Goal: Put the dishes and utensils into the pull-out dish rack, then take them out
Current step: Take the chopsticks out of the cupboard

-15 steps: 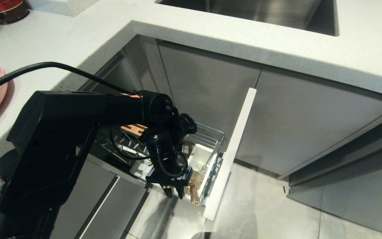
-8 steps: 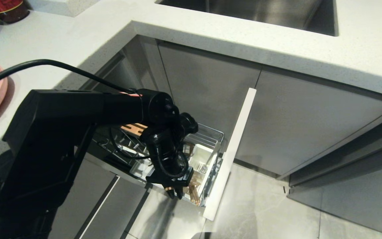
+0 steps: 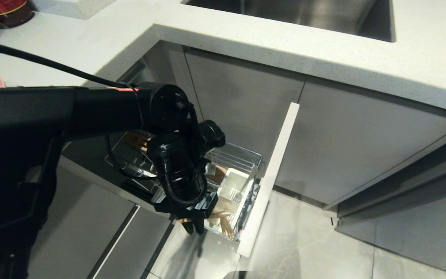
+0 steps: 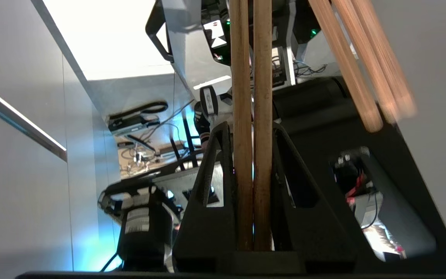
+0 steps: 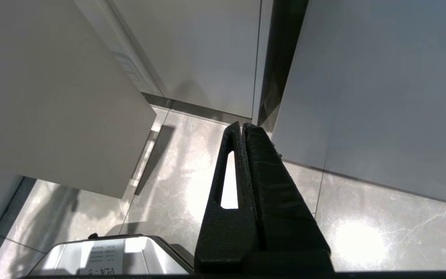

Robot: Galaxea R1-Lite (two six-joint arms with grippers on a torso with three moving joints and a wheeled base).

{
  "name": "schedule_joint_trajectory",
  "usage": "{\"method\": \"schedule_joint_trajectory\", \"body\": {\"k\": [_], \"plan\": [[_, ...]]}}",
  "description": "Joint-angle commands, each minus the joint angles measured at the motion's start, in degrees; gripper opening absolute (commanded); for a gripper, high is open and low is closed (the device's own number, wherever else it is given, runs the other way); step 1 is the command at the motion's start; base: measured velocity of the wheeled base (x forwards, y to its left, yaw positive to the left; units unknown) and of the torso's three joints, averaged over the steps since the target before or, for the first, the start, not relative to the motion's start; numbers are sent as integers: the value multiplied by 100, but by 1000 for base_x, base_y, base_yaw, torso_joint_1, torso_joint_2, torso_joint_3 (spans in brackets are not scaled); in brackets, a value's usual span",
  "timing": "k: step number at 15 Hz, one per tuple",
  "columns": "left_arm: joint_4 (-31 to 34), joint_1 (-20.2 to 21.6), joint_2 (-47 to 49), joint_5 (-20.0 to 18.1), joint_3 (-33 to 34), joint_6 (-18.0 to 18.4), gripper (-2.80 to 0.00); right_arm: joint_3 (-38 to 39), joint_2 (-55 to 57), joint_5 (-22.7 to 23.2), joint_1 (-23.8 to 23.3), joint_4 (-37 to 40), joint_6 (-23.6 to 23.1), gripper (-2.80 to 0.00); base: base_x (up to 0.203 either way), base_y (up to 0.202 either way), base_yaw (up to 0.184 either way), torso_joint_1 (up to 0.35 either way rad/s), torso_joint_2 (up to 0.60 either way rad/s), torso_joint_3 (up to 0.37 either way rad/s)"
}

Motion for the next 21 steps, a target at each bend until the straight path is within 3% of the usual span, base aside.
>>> {"method": "schedule_joint_trajectory", "body": {"k": [1,13,21], "plan": [[136,-73,-484,-4,0,-20,-280,0,-24,0,-2,-2,3,-280,0,0,0,0,0,0],[492,-179,-1779,51,2,5,-280,0,-24,0,-2,-2,3,-280,0,0,0,0,0,0],[608,-469,-2795,197,0,-14,-280,0,-24,0,-2,-2,3,-280,0,0,0,0,0,0]]}}
